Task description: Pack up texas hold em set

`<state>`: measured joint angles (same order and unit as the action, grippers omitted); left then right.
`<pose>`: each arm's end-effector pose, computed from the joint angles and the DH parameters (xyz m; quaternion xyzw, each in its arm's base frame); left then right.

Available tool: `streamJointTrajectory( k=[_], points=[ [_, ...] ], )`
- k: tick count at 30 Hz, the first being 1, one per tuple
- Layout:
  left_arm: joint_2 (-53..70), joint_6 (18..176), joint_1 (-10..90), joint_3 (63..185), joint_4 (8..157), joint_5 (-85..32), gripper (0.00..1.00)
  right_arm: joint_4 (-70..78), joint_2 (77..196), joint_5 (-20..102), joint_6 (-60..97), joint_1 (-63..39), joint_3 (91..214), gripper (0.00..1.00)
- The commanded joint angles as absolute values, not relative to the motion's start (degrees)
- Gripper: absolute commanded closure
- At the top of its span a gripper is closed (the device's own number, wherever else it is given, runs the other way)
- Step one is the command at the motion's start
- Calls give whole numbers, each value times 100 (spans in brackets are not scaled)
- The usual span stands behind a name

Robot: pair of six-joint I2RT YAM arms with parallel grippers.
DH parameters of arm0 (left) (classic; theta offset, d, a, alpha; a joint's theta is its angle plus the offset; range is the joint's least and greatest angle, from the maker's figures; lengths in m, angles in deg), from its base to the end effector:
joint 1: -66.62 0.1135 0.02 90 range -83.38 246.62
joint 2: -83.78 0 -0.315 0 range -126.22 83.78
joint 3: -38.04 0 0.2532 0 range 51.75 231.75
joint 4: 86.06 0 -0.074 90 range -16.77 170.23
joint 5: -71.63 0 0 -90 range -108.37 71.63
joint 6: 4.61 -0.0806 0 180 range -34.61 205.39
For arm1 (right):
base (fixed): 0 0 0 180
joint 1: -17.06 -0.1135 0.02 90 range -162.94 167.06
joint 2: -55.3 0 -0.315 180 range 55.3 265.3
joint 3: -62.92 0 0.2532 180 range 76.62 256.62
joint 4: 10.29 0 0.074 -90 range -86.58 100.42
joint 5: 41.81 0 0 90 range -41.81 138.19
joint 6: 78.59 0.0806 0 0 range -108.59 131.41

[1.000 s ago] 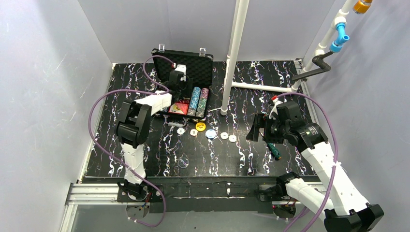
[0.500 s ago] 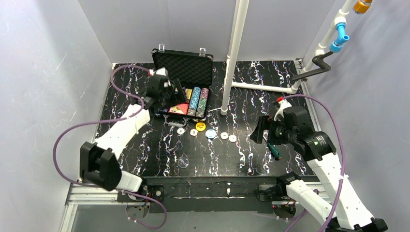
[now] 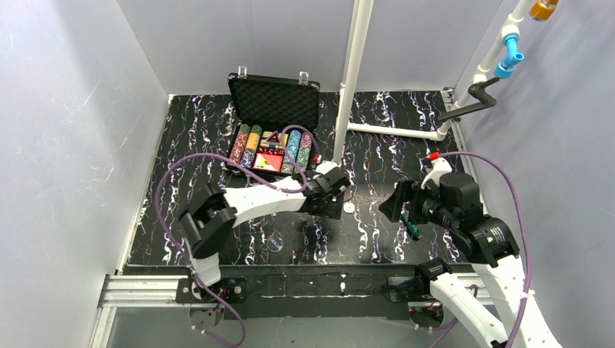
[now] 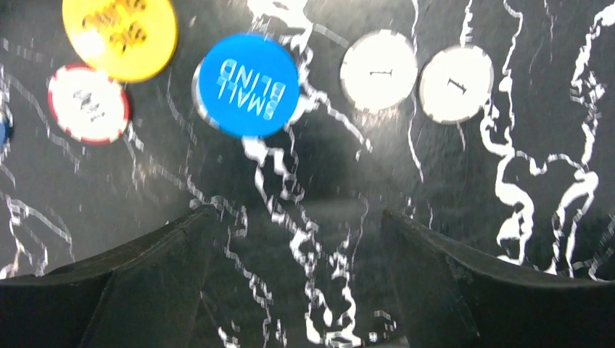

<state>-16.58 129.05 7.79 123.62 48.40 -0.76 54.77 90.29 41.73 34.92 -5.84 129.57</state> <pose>0.2259 -0.3263 0.2277 0.0872 0.9521 -0.1048 0.2738 0.0942 0.0496 0.3422 -0.0220 0.8792 0.2321 0.4155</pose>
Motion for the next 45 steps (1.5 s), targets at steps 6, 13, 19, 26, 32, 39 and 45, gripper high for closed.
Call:
streamJointTrajectory(
  k=[6, 13, 19, 26, 32, 39, 45],
  points=[
    [-2711, 11990, 835, 13790, 4045, 691, 20, 5624, 8757, 4380, 3544, -599, 13153, 6],
    [-2908, 12181, 1208, 13717, 4156, 265, 19, 5634, 8720, 4394, 3528, -602, 13111, 6],
    [-3082, 12145, 1445, 13643, 4430, -60, 26, 5640, 8712, 4399, 3516, -599, 13083, 6],
    [-3359, 12048, 1468, 13844, 4435, -20, 28, 5633, 8745, 4349, 3503, -598, 13076, 6],
    [-3417, 12076, 1466, 13847, 4369, -1, 36, 5621, 8723, 4338, 3502, -598, 13061, 6],
    [-3261, 12038, 1454, 13777, 4262, -83, 55, 5591, 8799, 4309, 3492, -595, 13043, 6],
    [-2875, 11936, 1459, 13780, 4174, -149, 74, 5549, 8809, 4302, 3505, -600, 13008, 6]
  ],
)
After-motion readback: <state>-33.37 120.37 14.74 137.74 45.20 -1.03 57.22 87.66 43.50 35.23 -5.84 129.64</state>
